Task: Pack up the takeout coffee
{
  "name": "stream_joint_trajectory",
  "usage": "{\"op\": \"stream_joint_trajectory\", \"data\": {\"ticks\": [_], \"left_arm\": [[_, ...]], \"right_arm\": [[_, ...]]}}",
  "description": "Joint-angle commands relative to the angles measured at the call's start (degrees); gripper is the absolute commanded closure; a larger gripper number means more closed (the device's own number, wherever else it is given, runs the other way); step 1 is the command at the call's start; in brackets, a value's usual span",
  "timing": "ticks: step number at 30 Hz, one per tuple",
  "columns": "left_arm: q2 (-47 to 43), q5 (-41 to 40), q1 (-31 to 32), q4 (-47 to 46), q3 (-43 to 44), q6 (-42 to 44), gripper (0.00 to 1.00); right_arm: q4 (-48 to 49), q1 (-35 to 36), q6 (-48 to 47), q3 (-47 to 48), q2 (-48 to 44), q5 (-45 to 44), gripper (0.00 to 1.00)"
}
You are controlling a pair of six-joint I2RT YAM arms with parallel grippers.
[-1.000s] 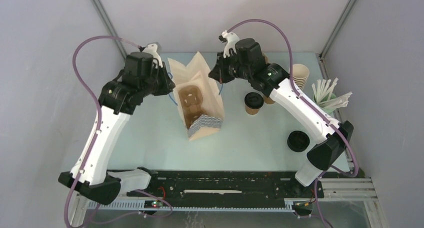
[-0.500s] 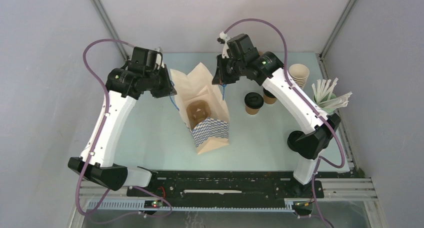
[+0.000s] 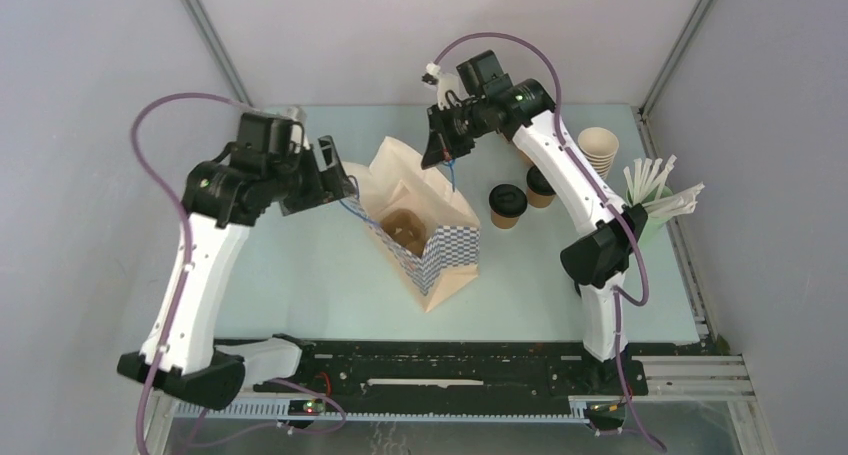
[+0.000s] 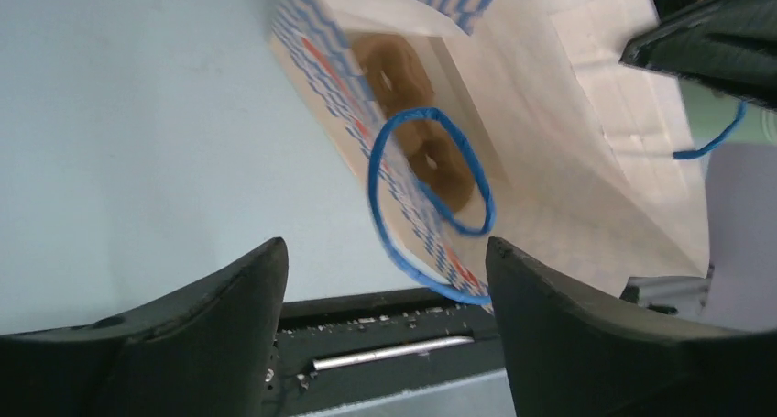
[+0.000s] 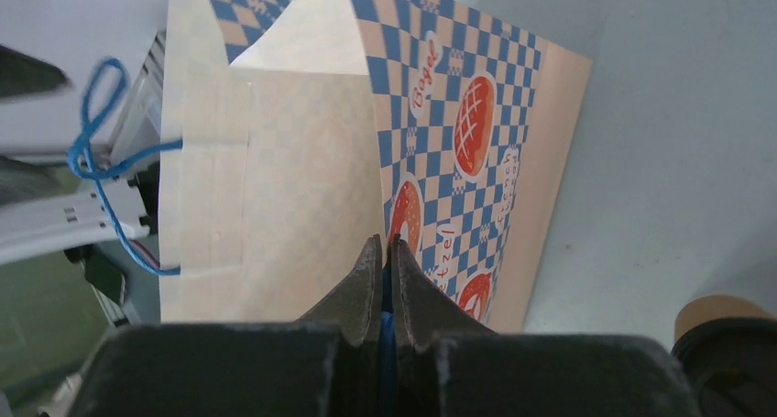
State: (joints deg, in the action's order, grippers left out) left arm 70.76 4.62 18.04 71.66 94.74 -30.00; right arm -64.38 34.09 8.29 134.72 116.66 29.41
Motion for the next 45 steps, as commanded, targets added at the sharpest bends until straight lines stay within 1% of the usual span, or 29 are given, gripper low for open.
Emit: {"op": "stream_joint_trajectory", "data": {"ticks": [1, 3, 7, 10, 11, 13, 15, 17, 19, 21, 22, 24, 27, 29, 30, 32, 33, 34, 35, 36, 37, 38, 40, 43, 45], "left_arm": [[-3.73, -12.9, -0.27, 1.69, 7.42, 1.58, 0.13], [-1.56, -13.13, -0.21, 0.28, 9.8, 3.42, 0.12], [5.18, -13.79, 2.18, -1.03, 15.64, 7.77, 0.12], [10.2, -13.84, 3.53, -0.27, 19.42, 10.64, 0.11], [11.1, -13.36, 3.85, -0.64, 19.32, 11.2, 0.1], [11.69, -9.87, 3.93, -2.55, 17.85, 11.37, 0.1], [11.69, -7.54, 4.02, -4.18, 14.9, 11.57, 0.1], [11.77, -5.69, 4.14, -4.94, 11.53, 11.94, 0.12], [10.83, -5.07, 4.63, -6.2, 7.78, 12.18, 0.16], [9.87, -5.85, 5.39, -5.97, 5.01, 12.89, 0.23], [9.39, -7.06, 5.8, -5.29, 4.02, 13.27, 0.28], [8.08, -8.91, 6.61, -4.87, 1.88, 14.06, 0.35], [7.11, -9.76, 7.09, -4.25, -0.38, 14.31, 0.46], [6.79, -9.41, 7.16, -4.25, -1.48, 14.19, 0.49], [6.62, -10.1, 7.3, -4.22, -1.66, 13.85, 0.56], [6.65, -13.53, 7.44, -3.47, -0.59, 12.81, 0.72], [6.79, -14.92, 7.43, -3.0, 0.26, 12.62, 0.78], [6.84, -16.27, 7.44, -2.53, 1.25, 12.49, 0.86], [6.78, -17.42, 7.45, -2.23, 1.92, 12.13, 0.93], [6.51, -18.36, 7.43, -2.06, 2.31, 11.7, 0.99], [6.05, -18.81, 7.44, -2.28, 2.15, 11.22, 1.0], [3.56, -19.24, 7.45, -3.73, 0.19, 10.54, 1.0], [2.3, -20.33, 7.45, -3.98, -1.24, 9.95, 1.0], [1.72, -23.11, 7.45, -2.4, -1.68, 8.28, 1.0], [1.17, -24.69, 7.39, -1.86, -2.15, 6.99, 1.0]], "right_arm": [[-2.14, 0.94, -11.28, 2.7, 1.1, 8.73, 1.0], [-2.48, 1.49, -12.11, 2.04, 0.91, 10.71, 1.0], [-3.15, 3.28, -12.78, 0.77, -0.35, 10.03, 1.0], [-3.63, 4.07, -12.7, 0.79, -0.81, 8.75, 1.0], [-3.66, 4.14, -12.57, 0.85, -0.89, 8.58, 1.0], [-3.65, 4.17, -11.9, 1.34, -0.83, 8.6, 1.0], [-3.42, 4.15, -11.16, 1.83, -0.95, 8.95, 1.0], [-2.8, 4.12, -10.16, 1.79, -1.28, 9.04, 1.0], [-2.31, 4.07, -9.45, 1.78, -1.57, 9.67, 1.0], [-1.92, 3.97, -8.89, 1.69, -1.74, 9.7, 1.0], [-1.63, 3.93, -8.77, 1.69, -1.84, 9.81, 1.0], [-1.24, 3.81, -8.56, 1.76, -1.82, 9.95, 1.0], [-0.48, 3.55, -7.51, 1.78, -1.88, 10.41, 1.0], [0.02, 3.54, -7.29, 1.91, -1.92, 10.65, 1.0], [0.2, 3.6, -7.27, 1.99, -1.88, 10.54, 1.0], [0.42, 3.78, -7.01, 2.11, -1.94, 8.45, 1.0], [0.5, 3.91, -6.38, 2.19, -2.14, 5.92, 0.9], [0.46, 3.92, -5.53, 2.43, -2.32, 3.43, 0.77], [0.19, 3.47, -4.32, 3.48, -2.65, 1.58, 0.62], [-0.37, 3.17, -2.69, 4.23, -3.1, -0.84, 0.5], [-1.06, 2.65, -0.49, 5.26, -3.78, -3.62, 0.41], [-2.03, 0.29, 3.99, 4.84, -8.62, -7.24, 0.26], [-2.42, -0.85, 5.9, 1.53, -13.55, -13.42, 0.16], [-1.28, -2.79, 4.64, -8.22, -20.86, -26.32, 0.01], [0.67, -4.72, 2.85, -15.59, -24.41, -32.38, 0.0]]}}
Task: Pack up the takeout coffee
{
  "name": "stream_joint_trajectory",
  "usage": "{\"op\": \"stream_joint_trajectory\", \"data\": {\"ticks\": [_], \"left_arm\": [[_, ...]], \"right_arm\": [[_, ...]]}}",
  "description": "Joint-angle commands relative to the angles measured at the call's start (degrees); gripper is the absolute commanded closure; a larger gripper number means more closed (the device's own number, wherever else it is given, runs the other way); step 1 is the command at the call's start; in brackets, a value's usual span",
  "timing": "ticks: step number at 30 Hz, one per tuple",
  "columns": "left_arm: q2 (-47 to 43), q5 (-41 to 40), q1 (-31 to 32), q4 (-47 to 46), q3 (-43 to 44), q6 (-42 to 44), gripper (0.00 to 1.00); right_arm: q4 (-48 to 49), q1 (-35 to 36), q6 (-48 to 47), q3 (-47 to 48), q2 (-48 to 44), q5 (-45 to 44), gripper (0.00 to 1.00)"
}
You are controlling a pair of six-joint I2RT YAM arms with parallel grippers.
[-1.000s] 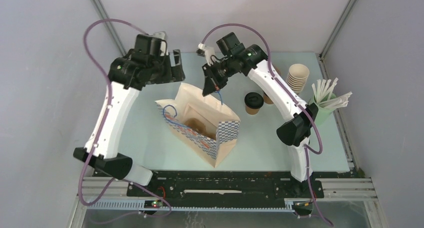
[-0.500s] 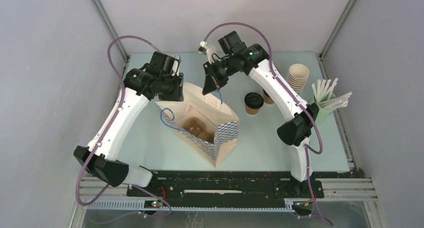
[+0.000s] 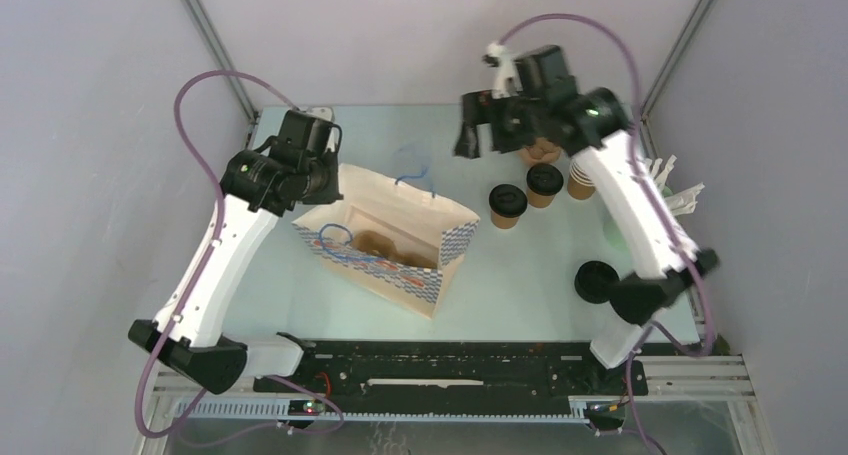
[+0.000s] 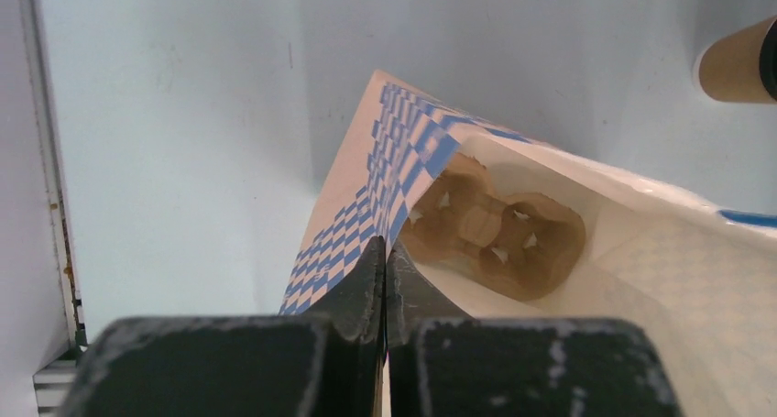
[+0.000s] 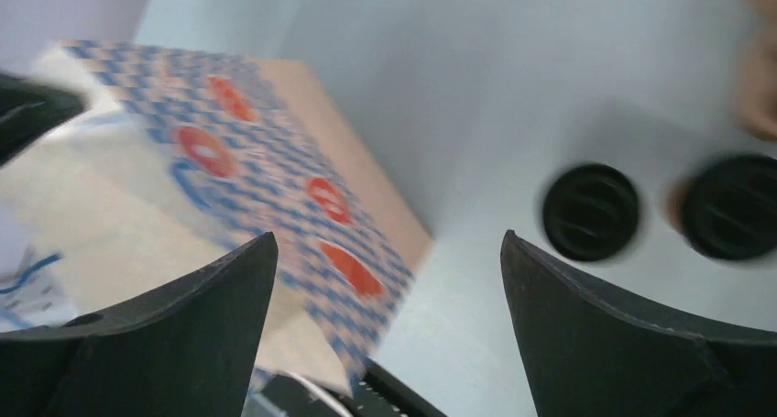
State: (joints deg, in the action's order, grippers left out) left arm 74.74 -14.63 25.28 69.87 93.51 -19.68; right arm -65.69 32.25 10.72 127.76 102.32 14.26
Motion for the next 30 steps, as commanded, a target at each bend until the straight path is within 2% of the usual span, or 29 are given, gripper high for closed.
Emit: {"op": "stream_joint_trajectory", "data": {"ticks": [1, 4, 9, 15, 26, 30], "left_arm": [[-3.18, -5.84, 0.13, -0.22, -1.27, -3.87, 1.0], [-4.1, -5.75, 0.12, -0.86, -2.36, -4.56, 1.0], [-4.95, -5.48, 0.12, -1.05, -3.3, -4.83, 1.0], [-5.05, -4.53, 0.12, -1.3, -2.64, -4.15, 1.0], [-5.57, -4.83, 0.07, -1.37, -2.47, -3.87, 1.0], [-5.49, -4.89, 0.12, -1.38, -2.22, -3.78, 1.0]], "right_arm": [[2.07, -4.19, 0.09, -10.83, -10.76, -18.3, 0.0], [2.12, -7.62, 1.68, -14.59, -10.84, -20.88, 0.0], [4.21, -9.66, 1.98, -21.36, -5.94, -18.15, 0.03], [1.44, -9.01, -2.0, -19.11, 3.52, -15.55, 0.02], [2.45, -8.65, -4.04, -21.14, 6.79, -17.85, 0.07], [2.9, -8.54, -4.13, -22.42, 7.24, -18.57, 0.05]]}}
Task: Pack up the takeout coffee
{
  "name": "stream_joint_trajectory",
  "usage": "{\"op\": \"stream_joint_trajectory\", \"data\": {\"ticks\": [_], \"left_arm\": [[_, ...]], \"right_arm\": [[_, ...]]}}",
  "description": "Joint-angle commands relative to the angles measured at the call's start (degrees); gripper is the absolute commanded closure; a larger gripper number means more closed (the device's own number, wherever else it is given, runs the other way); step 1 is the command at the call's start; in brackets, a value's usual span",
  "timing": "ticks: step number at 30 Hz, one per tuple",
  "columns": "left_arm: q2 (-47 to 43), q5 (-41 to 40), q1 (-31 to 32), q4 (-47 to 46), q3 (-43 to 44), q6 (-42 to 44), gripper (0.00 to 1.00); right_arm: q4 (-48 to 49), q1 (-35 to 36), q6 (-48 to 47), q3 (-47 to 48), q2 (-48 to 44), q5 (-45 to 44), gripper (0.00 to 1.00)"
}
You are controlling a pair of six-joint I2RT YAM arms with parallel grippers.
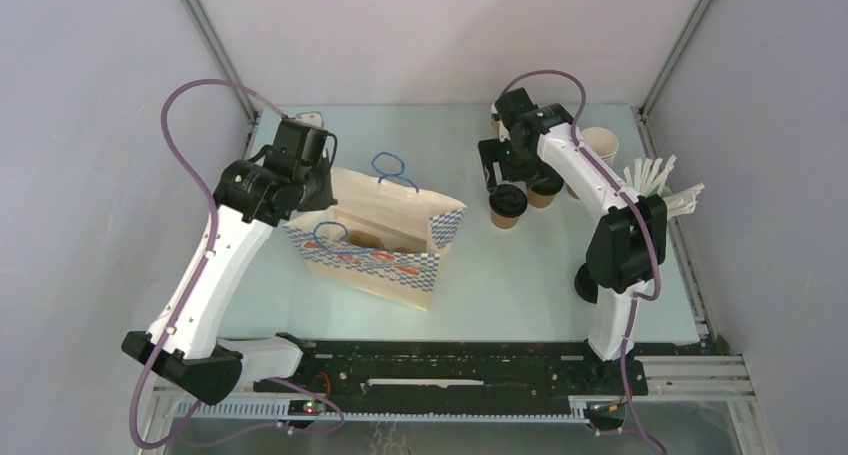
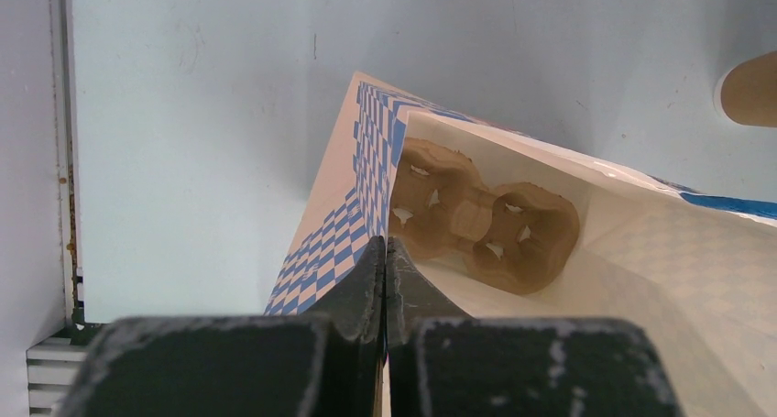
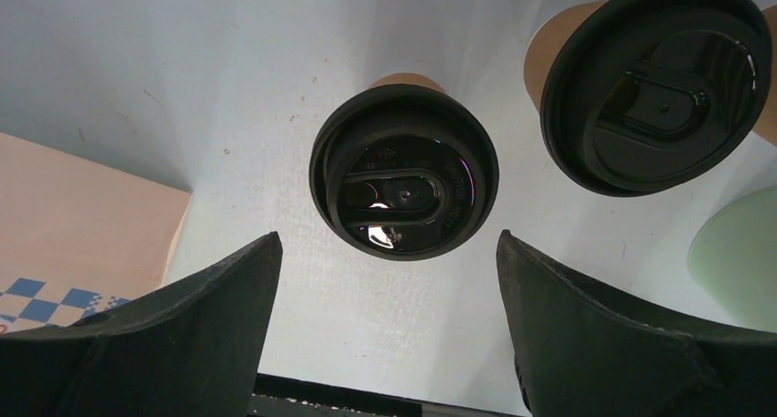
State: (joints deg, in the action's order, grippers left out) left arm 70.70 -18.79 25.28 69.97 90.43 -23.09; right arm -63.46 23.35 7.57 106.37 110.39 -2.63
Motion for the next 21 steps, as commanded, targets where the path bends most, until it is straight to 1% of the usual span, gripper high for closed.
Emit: {"op": "stream_joint_trajectory", "data": {"ticks": [1, 5, 14, 16, 21], "left_arm": [[-1.44, -0.73, 0.06, -1.51, 0.95, -0.3, 1.0], [-1.35, -0.52, 0.09, -1.49, 0.97, -0.36, 1.0], [-1.7, -0.32, 0.07, -1.33, 0.62, -0.28, 1.0], [-1.72, -0.33, 0.1, -1.33, 0.67, -0.21, 1.0], [-1.79, -0.18, 0.1, -1.34, 0.56, -0.11, 1.0]], "right_arm": [[1.08, 0.37, -1.17, -1.45, -0.96, -1.68, 0.05], [2.68, 0.24, -1.67, -2.66, -0.4, -0.72, 0.06], [3.8, -0.15, -2.6, -3.33, 0.79, -0.68, 0.18], [4.24, -0.22, -2.65, -3.61, 0.94, -0.88, 0.19], [4.39, -0.32, -3.26, -3.63, 1.71, -1.65, 0.17]]}}
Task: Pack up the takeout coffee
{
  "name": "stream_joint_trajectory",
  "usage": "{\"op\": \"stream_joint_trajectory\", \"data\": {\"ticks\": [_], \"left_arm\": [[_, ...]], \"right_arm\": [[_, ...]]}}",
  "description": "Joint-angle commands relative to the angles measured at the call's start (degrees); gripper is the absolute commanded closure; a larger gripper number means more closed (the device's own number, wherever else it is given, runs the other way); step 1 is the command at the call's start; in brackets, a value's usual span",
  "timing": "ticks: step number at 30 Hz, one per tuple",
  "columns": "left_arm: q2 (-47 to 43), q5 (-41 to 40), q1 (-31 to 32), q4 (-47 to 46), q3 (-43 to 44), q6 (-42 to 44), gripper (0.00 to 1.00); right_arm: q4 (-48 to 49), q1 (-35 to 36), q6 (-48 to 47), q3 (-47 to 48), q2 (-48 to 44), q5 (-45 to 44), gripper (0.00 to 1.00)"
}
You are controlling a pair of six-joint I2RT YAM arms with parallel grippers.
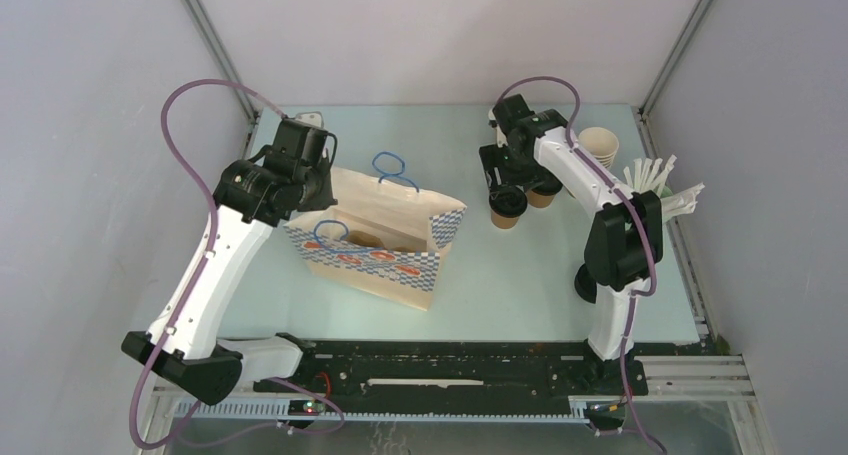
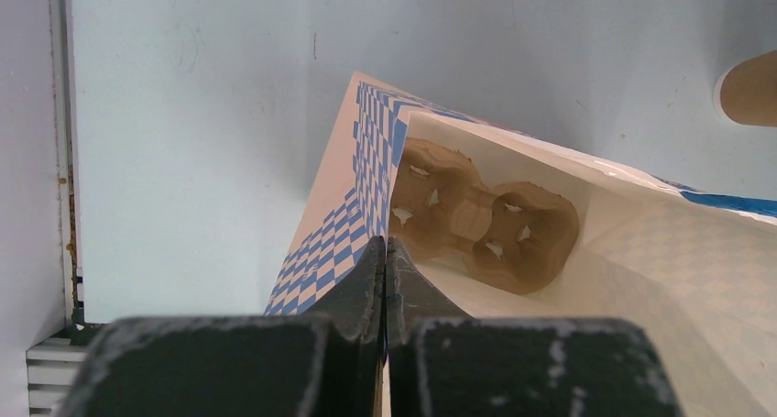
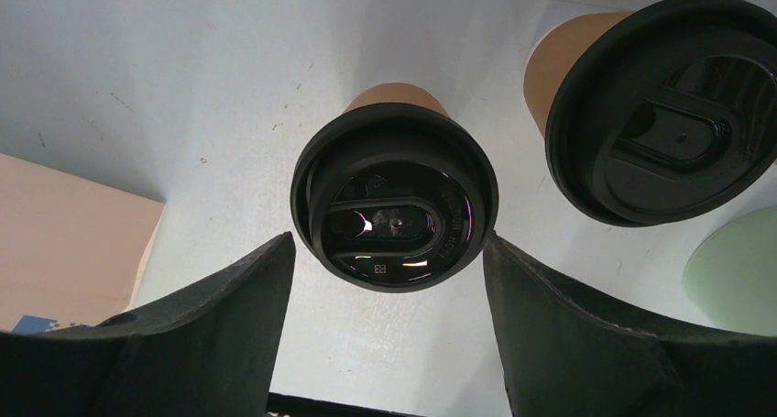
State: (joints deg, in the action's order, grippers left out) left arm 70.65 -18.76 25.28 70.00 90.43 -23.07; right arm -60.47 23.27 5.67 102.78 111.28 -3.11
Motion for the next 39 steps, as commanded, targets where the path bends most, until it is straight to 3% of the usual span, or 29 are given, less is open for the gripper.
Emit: {"op": "stream_joint_trajectory", "data": {"ticks": [1, 21, 31, 35, 39], "left_arm": [[-1.75, -0.15, 0.1, -1.35, 0.55, -0.13, 1.0], [-1.39, -0.23, 0.04, -1.44, 0.45, 0.31, 1.0], [-1.22, 0.47, 0.04, -2.12, 1.16, 0.48, 1.0], [-1.97, 0.35, 0.08, -3.5, 1.65, 0.76, 1.0], [-2.65, -0.14, 0.04, -5.65, 2.26, 1.65, 1.0]], "right_arm": [[1.49, -0.28, -1.52, -0.12, 0.92, -1.14, 0.17], [3.69, -0.63, -1.68, -3.21, 1.96, -1.18, 0.2], [4.12, -0.68, -2.26, -3.25, -0.19, -1.69, 0.37], [3.81, -0.68, -2.91, -3.59, -4.91, -0.71, 0.48], [4.31, -0.51, -3.52, -5.89, -12.8, 3.52, 0.51]]}}
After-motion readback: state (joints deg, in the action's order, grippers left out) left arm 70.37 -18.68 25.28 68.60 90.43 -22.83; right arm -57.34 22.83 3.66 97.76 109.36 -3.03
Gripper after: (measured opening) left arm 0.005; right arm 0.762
